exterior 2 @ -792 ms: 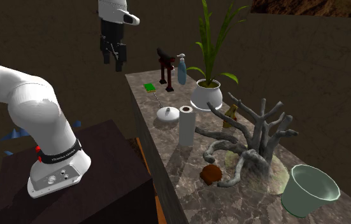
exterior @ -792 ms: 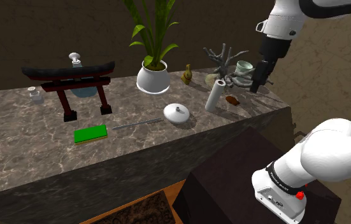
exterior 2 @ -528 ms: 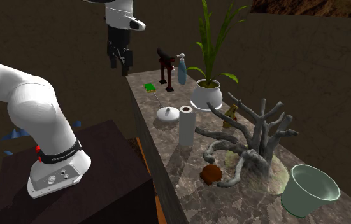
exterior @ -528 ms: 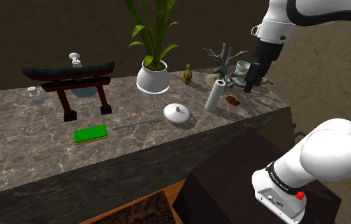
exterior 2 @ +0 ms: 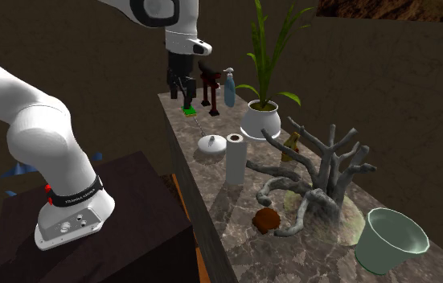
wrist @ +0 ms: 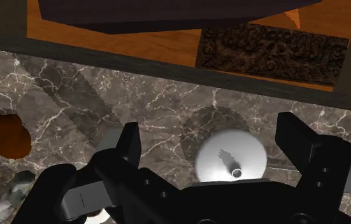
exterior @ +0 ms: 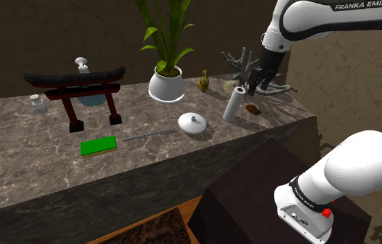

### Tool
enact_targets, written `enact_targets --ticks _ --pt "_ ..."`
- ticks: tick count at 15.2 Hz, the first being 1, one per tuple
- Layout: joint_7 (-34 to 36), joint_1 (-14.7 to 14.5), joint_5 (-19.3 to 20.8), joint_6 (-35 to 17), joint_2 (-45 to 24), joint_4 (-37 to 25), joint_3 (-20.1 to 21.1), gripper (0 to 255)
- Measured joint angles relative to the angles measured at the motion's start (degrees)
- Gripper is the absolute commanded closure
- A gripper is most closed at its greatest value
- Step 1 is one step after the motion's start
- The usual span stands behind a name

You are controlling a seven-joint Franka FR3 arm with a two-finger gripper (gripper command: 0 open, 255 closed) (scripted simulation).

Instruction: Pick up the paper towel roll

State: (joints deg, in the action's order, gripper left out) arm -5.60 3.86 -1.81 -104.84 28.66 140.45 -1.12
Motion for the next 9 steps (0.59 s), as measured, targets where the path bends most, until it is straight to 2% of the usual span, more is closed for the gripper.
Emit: enact_targets --ticks 9 --pt "2.21 3.94 2.45 -15.06 -15.73 -4.94 -2.73 0"
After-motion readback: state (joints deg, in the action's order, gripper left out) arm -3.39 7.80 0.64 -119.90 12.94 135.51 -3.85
